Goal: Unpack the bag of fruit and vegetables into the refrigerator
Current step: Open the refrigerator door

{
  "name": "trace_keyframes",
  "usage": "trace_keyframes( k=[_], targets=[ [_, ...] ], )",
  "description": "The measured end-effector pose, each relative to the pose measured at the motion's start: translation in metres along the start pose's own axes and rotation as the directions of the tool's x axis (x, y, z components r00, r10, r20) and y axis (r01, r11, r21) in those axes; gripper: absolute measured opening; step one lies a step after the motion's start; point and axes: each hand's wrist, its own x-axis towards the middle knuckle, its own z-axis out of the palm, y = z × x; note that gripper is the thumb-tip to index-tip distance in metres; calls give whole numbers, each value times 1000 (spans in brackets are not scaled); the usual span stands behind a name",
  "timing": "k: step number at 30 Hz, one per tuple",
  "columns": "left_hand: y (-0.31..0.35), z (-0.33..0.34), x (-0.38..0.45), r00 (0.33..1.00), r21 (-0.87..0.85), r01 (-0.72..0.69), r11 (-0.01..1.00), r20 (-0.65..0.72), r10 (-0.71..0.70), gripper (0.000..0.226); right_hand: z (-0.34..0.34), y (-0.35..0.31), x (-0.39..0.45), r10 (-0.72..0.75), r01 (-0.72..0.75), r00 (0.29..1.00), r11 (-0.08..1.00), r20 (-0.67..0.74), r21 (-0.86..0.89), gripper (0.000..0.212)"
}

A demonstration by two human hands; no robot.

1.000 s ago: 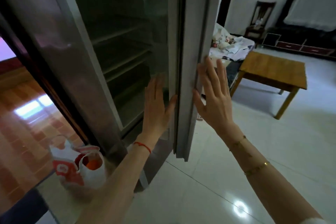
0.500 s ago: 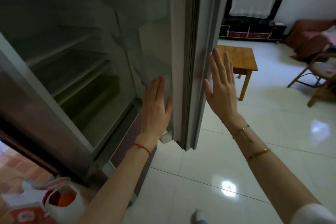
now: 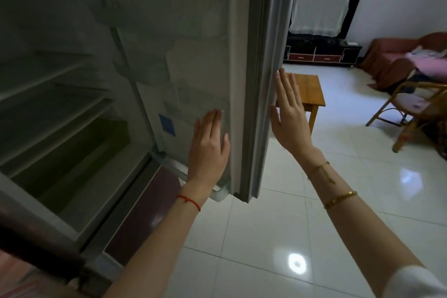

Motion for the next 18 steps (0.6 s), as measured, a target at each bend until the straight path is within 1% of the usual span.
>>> trace_keyframes(
  k=[9, 12, 18],
  targets=[
    [40, 70, 61, 999, 108, 36, 994, 4, -37, 53, 11, 95, 56, -24, 20, 989, 999, 143, 29, 64],
    [49, 90, 83, 998, 122, 62, 991, 6, -63, 53, 20, 121, 77, -44, 41, 985, 999, 165, 20, 64],
    [61, 128, 128, 996, 160, 80, 984, 14, -83, 55, 40, 167, 120, -35, 23, 977, 998, 211, 62, 64]
  ],
)
